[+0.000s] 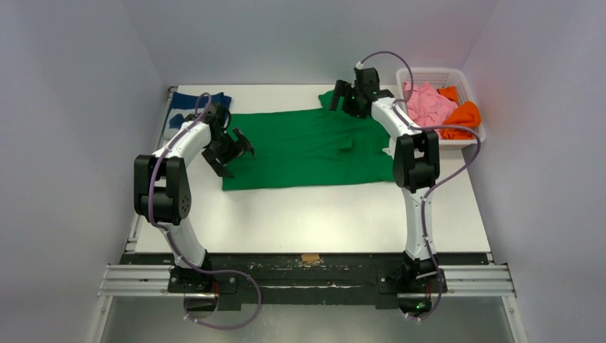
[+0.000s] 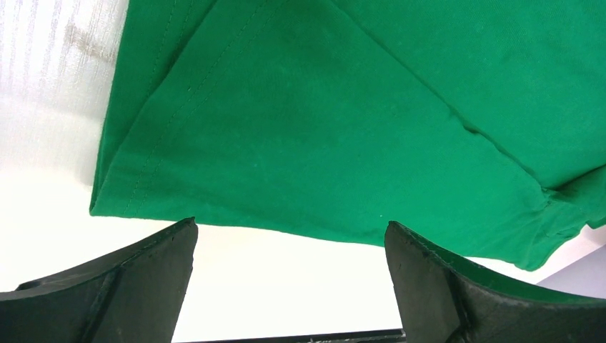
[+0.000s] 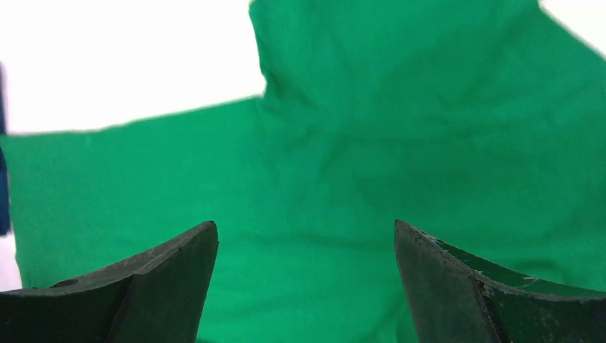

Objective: Fold and stack the t-shirts
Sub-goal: Fold the flattened tshirt in 1/3 of the way

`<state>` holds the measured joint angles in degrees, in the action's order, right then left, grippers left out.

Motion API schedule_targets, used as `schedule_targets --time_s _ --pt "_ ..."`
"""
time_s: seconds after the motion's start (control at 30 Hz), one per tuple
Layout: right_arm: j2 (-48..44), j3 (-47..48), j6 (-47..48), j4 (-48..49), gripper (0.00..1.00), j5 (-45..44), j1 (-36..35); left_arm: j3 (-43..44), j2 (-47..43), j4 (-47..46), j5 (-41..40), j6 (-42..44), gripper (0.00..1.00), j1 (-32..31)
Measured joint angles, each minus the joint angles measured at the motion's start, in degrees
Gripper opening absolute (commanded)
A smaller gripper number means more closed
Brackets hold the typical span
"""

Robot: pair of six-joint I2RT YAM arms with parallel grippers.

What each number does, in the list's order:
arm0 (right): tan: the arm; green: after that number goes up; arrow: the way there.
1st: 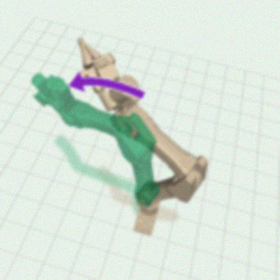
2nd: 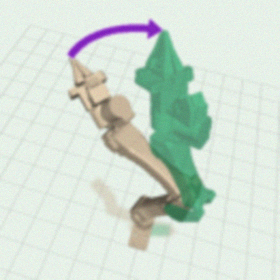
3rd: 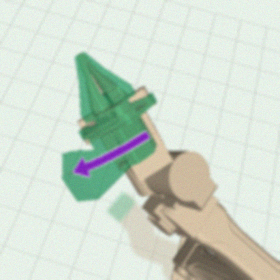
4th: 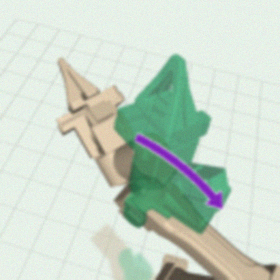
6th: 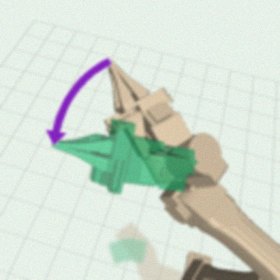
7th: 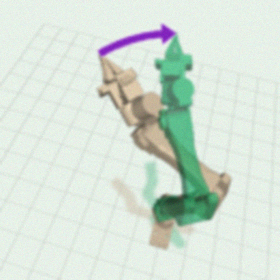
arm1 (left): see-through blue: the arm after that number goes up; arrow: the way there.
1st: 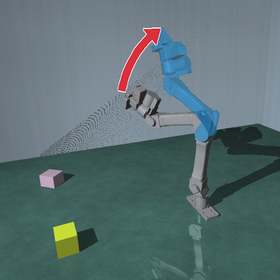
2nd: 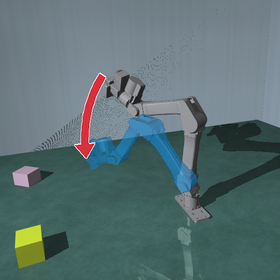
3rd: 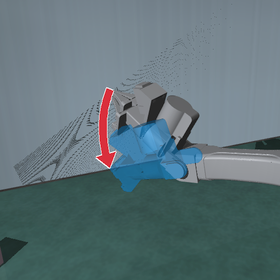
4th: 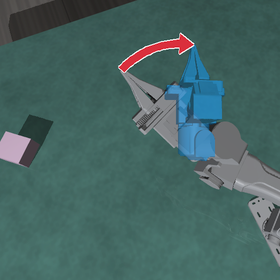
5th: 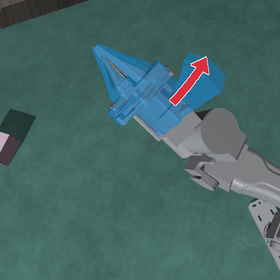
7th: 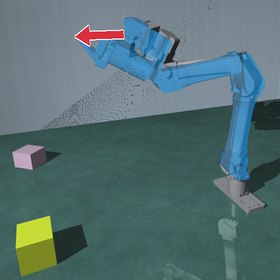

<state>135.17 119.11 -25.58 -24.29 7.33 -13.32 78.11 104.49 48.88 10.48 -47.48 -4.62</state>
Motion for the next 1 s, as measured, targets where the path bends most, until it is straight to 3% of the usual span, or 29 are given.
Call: schedule_targets --time_s 0.27,0.37,0.47,0.77,0.9,1.0 --pt "-18.6 -24.7 -0.1 -2.3 0.91 -3.5 0.0 1.0 0.0 -0.1 0.4 0.1 1.00 0.0" --pt "-21.8 -29.2 -0.2 -2.4 0.91 -2.2 -0.2 1.0 0.0 -0.1 0.7 0.2 1.00 0.0" --pt "-18.8 -28.6 -0.3 -2.5 0.90 0.0 -1.9 1.1 0.0 0.0 0.9 0.2 1.00 0.0" --pt "-2.0 -6.1 -3.4 -3.0 0.90 4.5 -5.8 1.1 0.0 0.0 0.9 0.2 1.00 0.0" --pt "-3.7 -6.4 -4.0 -0.7 0.91 4.9 -5.5 1.1 0.0 0.0 1.1 0.2 1.00 0.0" --pt "-9.3 -14.4 -3.5 0.7 0.91 3.6 -5.2 1.9 0.3 -0.2 1.9 0.1 1.00 -0.2"
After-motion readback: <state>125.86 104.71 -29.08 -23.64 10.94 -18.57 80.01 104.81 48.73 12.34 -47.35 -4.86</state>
